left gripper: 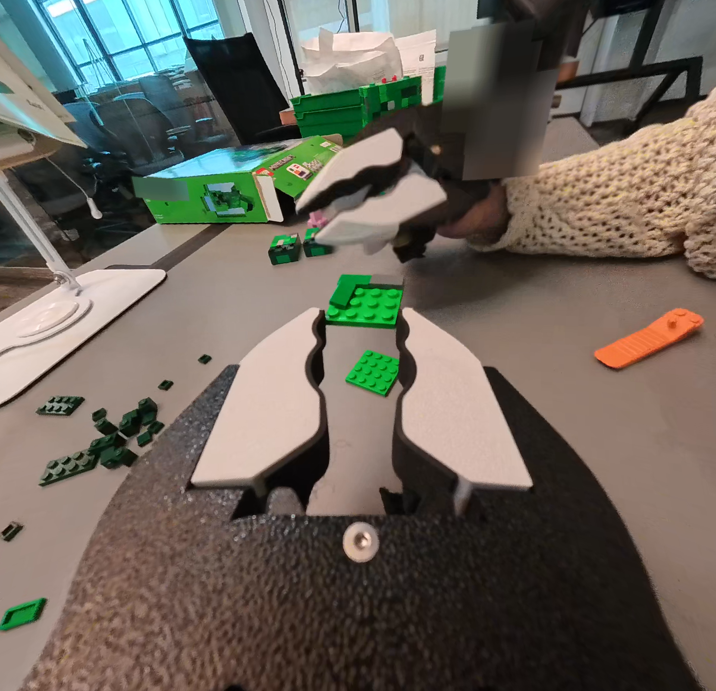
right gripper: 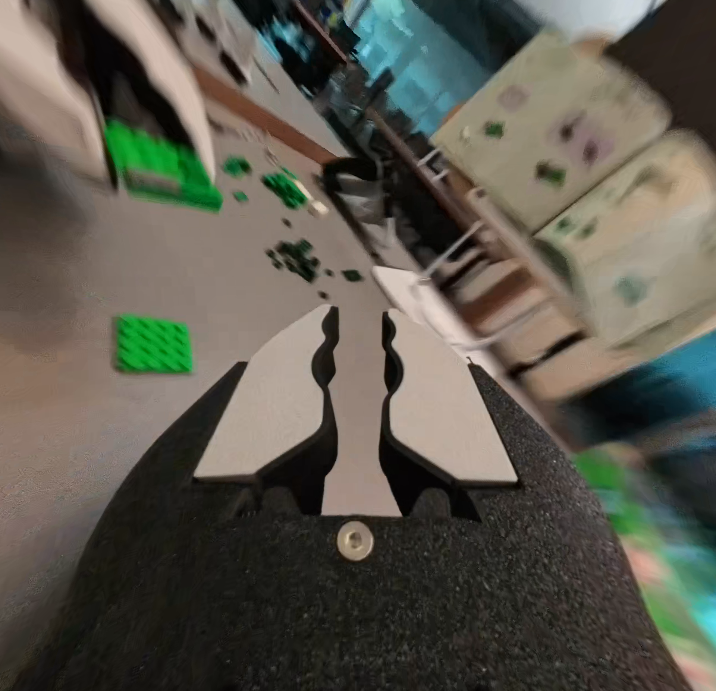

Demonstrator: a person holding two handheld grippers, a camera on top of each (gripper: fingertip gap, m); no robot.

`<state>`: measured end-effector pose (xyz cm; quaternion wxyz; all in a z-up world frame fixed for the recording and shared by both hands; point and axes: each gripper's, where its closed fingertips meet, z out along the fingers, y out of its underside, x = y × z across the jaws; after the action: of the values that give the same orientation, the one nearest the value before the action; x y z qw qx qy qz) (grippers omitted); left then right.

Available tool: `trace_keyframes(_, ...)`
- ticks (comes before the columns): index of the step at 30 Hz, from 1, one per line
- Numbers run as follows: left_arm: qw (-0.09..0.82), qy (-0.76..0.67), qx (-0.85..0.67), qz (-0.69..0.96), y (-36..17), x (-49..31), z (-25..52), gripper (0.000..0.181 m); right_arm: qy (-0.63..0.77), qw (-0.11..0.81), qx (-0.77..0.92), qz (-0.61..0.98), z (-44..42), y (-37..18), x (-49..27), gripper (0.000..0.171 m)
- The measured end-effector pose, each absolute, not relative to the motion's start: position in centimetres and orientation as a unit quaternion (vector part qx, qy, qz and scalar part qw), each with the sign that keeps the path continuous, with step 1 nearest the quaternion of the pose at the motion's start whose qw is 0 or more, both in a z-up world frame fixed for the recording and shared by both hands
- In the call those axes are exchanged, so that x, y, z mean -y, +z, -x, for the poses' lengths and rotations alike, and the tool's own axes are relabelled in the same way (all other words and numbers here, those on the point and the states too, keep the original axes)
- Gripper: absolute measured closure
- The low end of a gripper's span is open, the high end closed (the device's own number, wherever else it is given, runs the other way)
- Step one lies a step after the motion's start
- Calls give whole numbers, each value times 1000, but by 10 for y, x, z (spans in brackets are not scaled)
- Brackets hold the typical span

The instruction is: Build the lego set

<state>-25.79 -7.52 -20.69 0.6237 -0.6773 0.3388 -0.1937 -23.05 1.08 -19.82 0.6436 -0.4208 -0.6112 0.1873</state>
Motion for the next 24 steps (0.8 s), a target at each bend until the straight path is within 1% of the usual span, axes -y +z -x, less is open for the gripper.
trace_keyframes(1, 625, -190, -342, 676, -207, 75, 257, 146, 280, 602, 586, 465, 232, -194, -7, 151)
trace_keyframes(3, 626, -184, -349, 672, -208, 76, 256, 146, 469, 478, 527, 523, 238, -183, 11, 151)
trace_keyframes(4, 627, -181, -353, 670, -208, 76, 255, 146, 538, 418, 493, 541, 240, -177, 18, 146)
trace_keyframes(5, 629, -178, -356, 668, -208, 77, 254, 146, 588, 365, 472, 546, 241, -172, 27, 146)
trace_keyframes(6, 631, -176, -360, 665, -208, 78, 253, 146, 613, 321, 458, 558, 243, -173, 32, 145)
trace_keyframes(11, 632, -155, -379, 658, -210, 79, 250, 146, 629, 145, 451, 616, 254, -202, 66, 135)
trace_keyframes(13, 631, -149, -386, 656, -212, 80, 249, 146, 642, 104, 442, 618, 257, -206, 76, 135)
trace_keyframes(17, 630, -142, -394, 654, -213, 81, 248, 146, 660, 69, 428, 614, 259, -208, 84, 140)
trace_keyframes(24, 628, -134, -403, 652, -216, 82, 246, 146, 663, 65, 426, 612, 259, -208, 85, 152)
